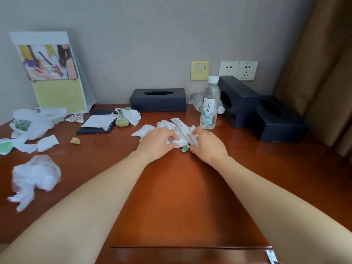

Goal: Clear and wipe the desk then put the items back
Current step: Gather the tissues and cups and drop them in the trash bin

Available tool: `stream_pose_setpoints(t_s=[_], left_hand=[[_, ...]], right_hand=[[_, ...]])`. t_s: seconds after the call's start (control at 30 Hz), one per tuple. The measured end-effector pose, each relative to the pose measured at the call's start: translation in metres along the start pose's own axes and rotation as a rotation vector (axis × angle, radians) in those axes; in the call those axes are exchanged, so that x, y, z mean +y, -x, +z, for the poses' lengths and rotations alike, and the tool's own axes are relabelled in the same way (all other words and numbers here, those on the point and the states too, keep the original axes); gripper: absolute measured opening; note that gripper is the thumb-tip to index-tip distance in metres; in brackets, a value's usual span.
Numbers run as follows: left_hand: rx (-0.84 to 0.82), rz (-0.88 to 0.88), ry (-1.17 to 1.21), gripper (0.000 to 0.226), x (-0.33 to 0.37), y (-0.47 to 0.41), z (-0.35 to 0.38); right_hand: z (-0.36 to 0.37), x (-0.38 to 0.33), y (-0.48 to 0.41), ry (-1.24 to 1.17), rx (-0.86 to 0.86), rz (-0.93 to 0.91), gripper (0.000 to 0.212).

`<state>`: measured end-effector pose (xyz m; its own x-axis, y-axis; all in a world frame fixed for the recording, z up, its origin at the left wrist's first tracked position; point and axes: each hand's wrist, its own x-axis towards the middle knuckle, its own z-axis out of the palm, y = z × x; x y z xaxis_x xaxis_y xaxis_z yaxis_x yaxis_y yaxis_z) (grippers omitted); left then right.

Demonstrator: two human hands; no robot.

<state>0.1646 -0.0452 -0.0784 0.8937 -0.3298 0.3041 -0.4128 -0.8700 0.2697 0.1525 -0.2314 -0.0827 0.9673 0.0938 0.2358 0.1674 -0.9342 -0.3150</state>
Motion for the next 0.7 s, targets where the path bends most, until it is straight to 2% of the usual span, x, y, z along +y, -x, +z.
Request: stream_pose_setpoints(t_s=[0.1,0.2,0.3,0.47,0.7], left_hand=[[0.012,-0.003,0.023,0.014,0.0,0.014,-0.009],[0.01,0.0,0.021,0.005,0.002,0.027,-0.016],[0.003,-0.025,0.011,0.004,0.006,0.039,-0.021],[-0.005,-0.091,0.015,0.011,0.013,0.056,-0.028],[0.153,-0.116,-0.005,0.01,0.022,0.066,-0.046]], right_hand=[[-0.01,0.004,0.008,-0.084,-0.058,0.132,0.059],[-0.019,0.008,0.015,-0.075,-0.156,0.223,0.044],[-0.028,0.011,0.025,-0.08,-0.191,0.209,0.038],[-0.038,0.013,0.048,-0.138,-0.1,0.238,0.021],[-0.052,0.013,0.066,-0.193,0.014,0.243,0.014]])
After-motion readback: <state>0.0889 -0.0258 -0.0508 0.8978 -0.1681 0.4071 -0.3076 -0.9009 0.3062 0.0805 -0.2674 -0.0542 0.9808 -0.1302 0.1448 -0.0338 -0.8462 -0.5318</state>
